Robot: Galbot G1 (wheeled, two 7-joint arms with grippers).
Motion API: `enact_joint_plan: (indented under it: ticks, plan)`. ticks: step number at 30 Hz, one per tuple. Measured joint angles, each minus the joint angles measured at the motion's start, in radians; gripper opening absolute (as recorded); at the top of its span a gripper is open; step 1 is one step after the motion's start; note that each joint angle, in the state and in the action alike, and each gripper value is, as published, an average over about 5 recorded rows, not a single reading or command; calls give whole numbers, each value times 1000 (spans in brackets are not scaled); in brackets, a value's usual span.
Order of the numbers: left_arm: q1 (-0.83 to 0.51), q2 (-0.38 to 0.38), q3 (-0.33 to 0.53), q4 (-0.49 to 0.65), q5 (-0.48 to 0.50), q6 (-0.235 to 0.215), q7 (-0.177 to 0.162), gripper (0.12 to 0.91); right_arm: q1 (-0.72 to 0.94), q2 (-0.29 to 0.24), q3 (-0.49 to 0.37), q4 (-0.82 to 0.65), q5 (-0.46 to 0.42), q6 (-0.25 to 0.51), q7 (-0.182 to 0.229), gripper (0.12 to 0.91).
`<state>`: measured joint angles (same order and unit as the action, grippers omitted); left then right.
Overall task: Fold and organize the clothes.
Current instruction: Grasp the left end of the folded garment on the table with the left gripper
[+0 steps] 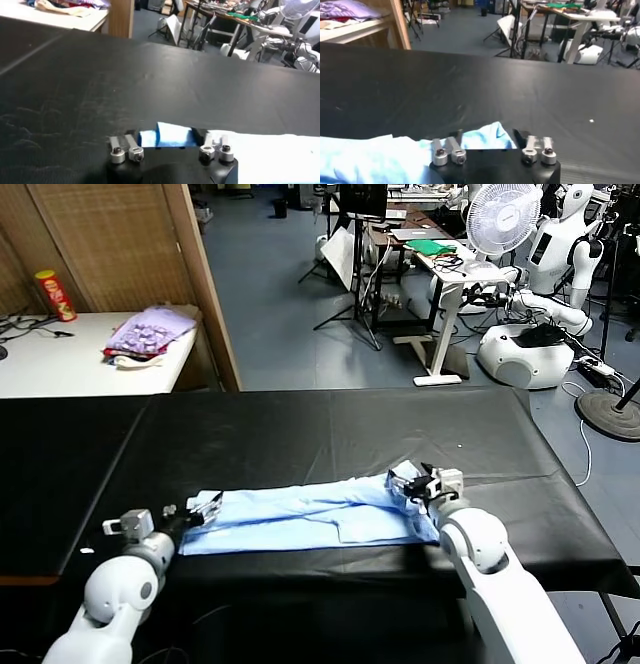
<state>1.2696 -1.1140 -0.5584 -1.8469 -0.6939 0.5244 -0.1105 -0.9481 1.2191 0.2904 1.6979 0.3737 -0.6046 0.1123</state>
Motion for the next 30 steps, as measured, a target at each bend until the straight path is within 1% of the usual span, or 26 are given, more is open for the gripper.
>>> enact_joint_plan:
  ticks: [1, 3, 4, 5, 6, 7, 8, 10, 11, 14, 16, 17, 19, 20, 21, 23, 24, 25, 27, 28, 30]
  plan:
    - [-2, -1, 0, 4, 1, -5, 0, 593, 3, 4, -2, -6, -7, 12, 6, 334]
    - [-7, -5, 2, 12, 12, -22, -2, 493, 7, 14, -7, -19, -24, 42, 22, 235]
    - [-11, -8, 3, 17, 23, -33, -3, 425, 9, 21, -9, -27, -33, 59, 31, 187]
    - [-14, -11, 5, 22, 37, -46, -4, 375, 10, 28, -12, -36, -42, 78, 40, 155]
    - [-17, -14, 7, 28, 54, -59, -5, 325, 11, 35, -15, -45, -52, 96, 48, 139]
    - [-21, -16, 9, 34, 73, -73, -7, 258, 11, 43, -16, -53, -62, 112, 53, 124]
    - [-26, -20, 11, 41, 95, -87, -9, 209, 12, 50, -18, -62, -70, 127, 57, 123]
    - [-36, -27, 15, 56, 137, -113, -14, 148, 13, 62, -18, -79, -85, 153, 57, 122]
    - [-40, -31, 16, 64, 154, -124, -17, 136, 13, 67, -17, -86, -90, 162, 52, 122]
    - [-54, -42, 19, 84, 182, -140, -23, 137, 10, 73, -14, -98, -94, 179, 24, 123]
    - [-60, -48, 19, 93, 190, -144, -24, 132, 3, 69, -9, -95, -93, 183, 4, 149]
    - [-63, -50, 18, 95, 192, -146, -24, 132, -2, 67, -5, -91, -92, 185, -4, 178]
    - [-66, -52, 15, 97, 194, -150, -24, 144, -15, 59, 3, -77, -91, 188, -16, 270]
    - [-66, -51, 12, 97, 193, -152, -24, 156, -23, 55, 8, -67, -91, 189, -20, 320]
    - [-65, -50, 9, 95, 192, -154, -24, 185, -32, 50, 14, -56, -91, 190, -22, 387]
    - [-60, -45, 1, 89, 187, -155, -24, 275, -54, 39, 26, -31, -89, 192, -25, 488]
    - [-56, -42, -3, 84, 183, -155, -24, 325, -67, 33, 33, -18, -88, 194, -25, 554]
    - [-52, -39, -8, 79, 178, -155, -24, 393, -81, 27, 40, -4, -87, 196, -26, 605]
    - [-42, -33, -19, 67, 166, -155, -24, 493, -108, 17, 55, 21, -84, 199, -26, 704]
    - [-35, -32, -24, 60, 156, -154, -24, 560, -120, 14, 60, 33, -83, 201, -27, 740]
    - [-20, -32, -35, 46, 124, -150, -25, 658, -143, 11, 69, 52, -80, 203, -27, 783]
